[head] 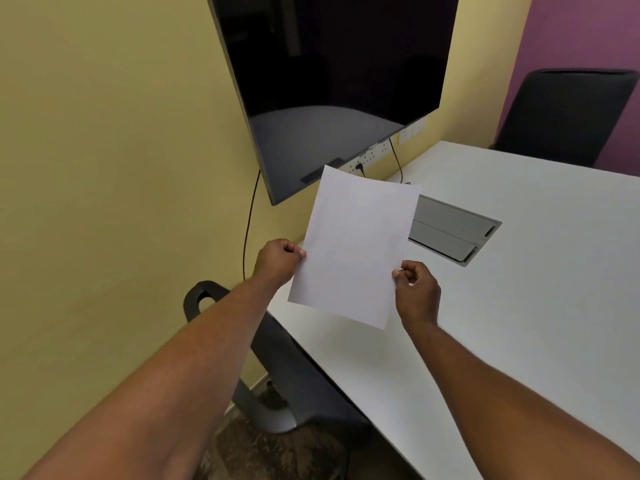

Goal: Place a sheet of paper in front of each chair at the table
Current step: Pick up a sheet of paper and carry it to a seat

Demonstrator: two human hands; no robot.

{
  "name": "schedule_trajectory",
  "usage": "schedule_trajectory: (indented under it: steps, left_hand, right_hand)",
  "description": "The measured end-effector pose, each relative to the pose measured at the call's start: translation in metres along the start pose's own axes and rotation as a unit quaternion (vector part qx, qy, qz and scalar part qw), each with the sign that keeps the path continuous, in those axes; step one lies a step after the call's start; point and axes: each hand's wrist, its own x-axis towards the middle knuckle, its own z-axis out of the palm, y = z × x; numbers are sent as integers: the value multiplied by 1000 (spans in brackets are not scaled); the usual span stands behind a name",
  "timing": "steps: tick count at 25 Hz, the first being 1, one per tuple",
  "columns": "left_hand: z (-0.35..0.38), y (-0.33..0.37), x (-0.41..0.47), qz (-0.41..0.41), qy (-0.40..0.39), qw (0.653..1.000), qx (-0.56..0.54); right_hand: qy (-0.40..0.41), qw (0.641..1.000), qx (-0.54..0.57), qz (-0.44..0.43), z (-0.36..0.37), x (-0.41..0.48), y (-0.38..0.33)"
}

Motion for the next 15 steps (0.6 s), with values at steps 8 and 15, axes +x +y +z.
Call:
schedule_trajectory:
  steps: [8, 15]
  left_hand:
    - [70, -46, 123, -2, -124, 989, 77]
    - [143, -129, 198, -14, -210, 966, 152]
  right_hand:
    - [72, 990, -66, 99, 70, 21, 73]
    - [140, 965, -107, 192, 128, 31, 150]
